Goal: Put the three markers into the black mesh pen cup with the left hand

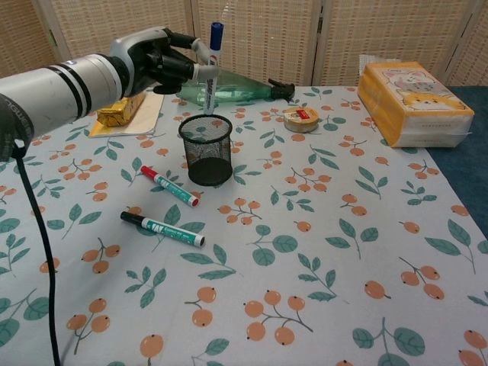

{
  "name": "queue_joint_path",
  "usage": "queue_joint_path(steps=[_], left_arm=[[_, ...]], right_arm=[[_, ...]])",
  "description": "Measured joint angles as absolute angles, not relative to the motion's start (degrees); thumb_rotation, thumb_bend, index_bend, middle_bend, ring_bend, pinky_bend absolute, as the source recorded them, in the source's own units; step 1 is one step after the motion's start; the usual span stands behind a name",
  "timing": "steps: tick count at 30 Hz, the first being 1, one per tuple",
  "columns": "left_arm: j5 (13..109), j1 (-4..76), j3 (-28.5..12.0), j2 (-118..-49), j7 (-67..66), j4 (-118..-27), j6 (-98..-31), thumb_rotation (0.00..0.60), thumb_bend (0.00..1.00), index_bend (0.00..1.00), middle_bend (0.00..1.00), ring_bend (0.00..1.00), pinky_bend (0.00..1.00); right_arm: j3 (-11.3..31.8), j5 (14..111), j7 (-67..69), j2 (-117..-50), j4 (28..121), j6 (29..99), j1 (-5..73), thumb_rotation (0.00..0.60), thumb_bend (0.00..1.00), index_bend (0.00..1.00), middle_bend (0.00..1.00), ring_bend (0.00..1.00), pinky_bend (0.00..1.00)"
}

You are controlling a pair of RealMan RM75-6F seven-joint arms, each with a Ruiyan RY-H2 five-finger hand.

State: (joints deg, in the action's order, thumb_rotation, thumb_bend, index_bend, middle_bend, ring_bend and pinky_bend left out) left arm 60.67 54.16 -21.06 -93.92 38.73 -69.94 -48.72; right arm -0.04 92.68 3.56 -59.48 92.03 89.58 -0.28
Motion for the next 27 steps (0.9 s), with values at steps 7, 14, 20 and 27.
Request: queue_joint_path(steps=[7,14,20,27], left_arm=[[63.2,53.3,-20.4,-96.9,41.0,-65.4,-47.5,0.6,0.35,0.61,1.0,1.0,1.0],[66.3,52.4,-19.3,-99.5,41.6,-60.4,-48.1,0.6,0.24,0.37,1.0,1.0,1.0],[68.2,51.6,-18.8,-98.4,40.7,-60.9,-48.5,0.6,0.23,0.33,1.0,1.0,1.0],[72.0,48.3,-16.7,-90.7,35.1,-71.3,-52.8,0.6,0.23,0.37,1.0,1.0,1.0]], right_arm=[[-0.3,93.2,3.5,-59.5,92.0,90.3,-0.7,0.6,0.2,0.05,0.05,0.03,0.0],[-0.3,93.3,3.2,-59.7,91.9,90.5,-0.9,0.6,0.2,0.05,0.05,0.03,0.0],[-0.3,93.1,2.5,-59.8,92.1,89.8,-0.6,0.6,0.2,0.05,0.05,0.03,0.0],[-0.4,93.1,2.8,-59.6,92.2,89.0,-0.2,0.6,0.2,0.05,0.05,0.03,0.0]])
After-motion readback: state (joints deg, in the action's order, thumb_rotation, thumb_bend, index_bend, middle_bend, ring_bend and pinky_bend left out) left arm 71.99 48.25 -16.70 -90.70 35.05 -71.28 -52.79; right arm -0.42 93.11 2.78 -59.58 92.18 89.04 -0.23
